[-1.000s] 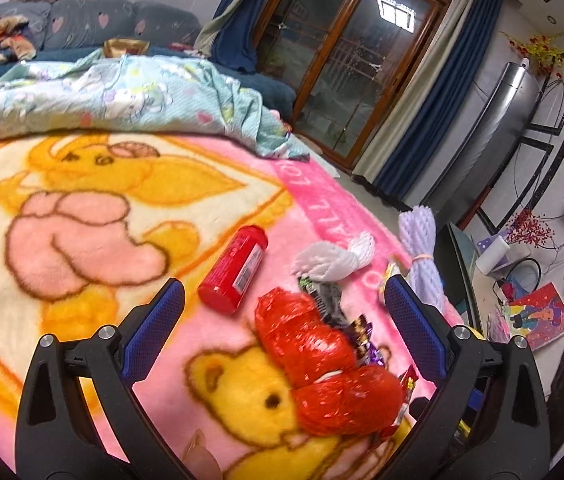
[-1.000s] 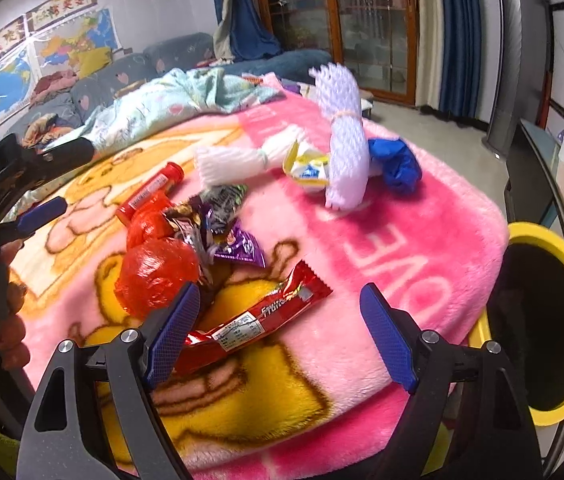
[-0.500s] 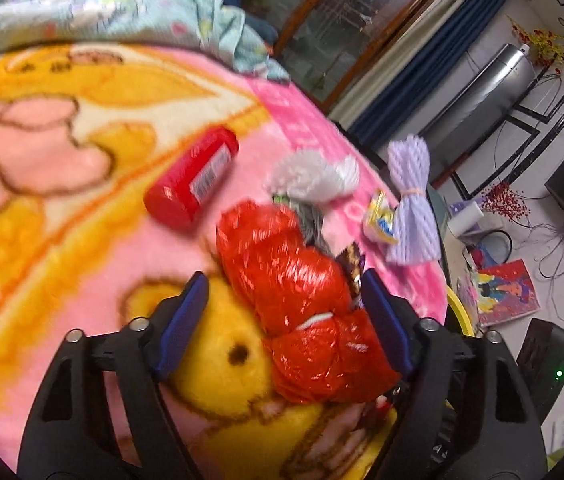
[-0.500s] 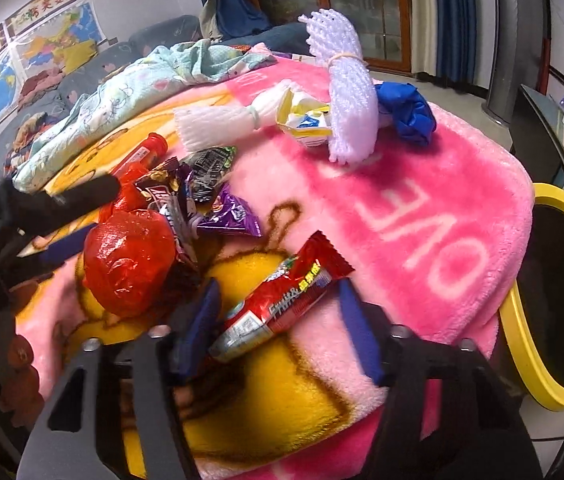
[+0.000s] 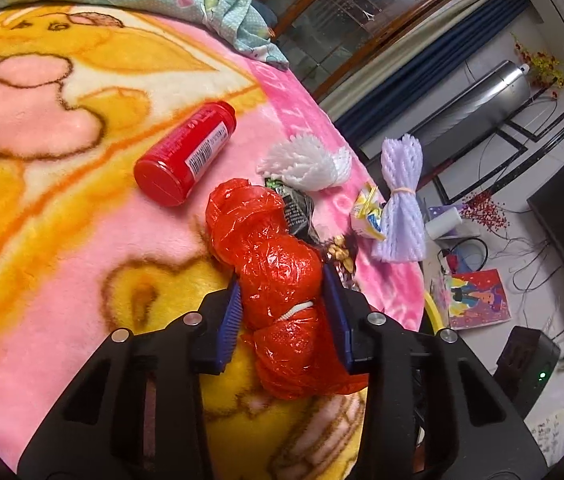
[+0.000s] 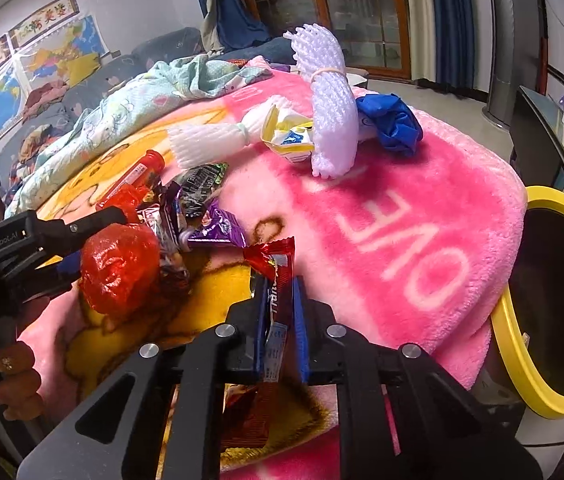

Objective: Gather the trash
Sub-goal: 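Grasp the red plastic bag with the left tool while the right tool grasps a red candy wrapper, then carry the red bag and red wrapper over the bin with both tools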

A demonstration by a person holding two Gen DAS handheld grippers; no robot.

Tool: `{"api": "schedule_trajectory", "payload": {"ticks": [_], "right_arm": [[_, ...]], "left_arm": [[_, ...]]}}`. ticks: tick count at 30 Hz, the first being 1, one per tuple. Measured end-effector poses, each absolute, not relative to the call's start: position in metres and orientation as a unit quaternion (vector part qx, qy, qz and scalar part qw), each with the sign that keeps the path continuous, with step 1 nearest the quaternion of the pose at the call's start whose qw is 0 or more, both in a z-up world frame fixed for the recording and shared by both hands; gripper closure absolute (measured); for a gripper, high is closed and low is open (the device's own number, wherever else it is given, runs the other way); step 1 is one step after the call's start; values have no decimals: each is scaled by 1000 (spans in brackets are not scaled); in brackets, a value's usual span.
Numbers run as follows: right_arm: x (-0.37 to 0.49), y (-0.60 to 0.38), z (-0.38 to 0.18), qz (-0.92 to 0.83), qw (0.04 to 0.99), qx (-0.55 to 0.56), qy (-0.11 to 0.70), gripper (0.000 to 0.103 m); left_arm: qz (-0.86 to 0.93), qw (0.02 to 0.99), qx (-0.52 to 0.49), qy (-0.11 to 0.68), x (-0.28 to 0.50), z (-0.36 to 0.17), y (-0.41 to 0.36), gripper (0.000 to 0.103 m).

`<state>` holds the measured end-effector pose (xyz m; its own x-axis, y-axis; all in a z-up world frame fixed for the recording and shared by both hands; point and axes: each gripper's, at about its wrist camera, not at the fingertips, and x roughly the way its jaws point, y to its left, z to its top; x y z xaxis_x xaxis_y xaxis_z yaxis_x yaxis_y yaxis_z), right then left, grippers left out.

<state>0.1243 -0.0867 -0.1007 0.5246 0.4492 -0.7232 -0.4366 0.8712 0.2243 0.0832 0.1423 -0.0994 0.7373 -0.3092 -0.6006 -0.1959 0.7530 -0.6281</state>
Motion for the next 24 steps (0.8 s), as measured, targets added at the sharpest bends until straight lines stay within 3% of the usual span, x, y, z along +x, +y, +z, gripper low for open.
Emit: {"api": "schedule_trajectory", "payload": {"ticks": [24], "right_arm": [[123, -102, -61, 277, 889, 15, 364, 91]], "left_arm": [[-35, 918, -259, 299, 69, -37, 110, 73]]}}
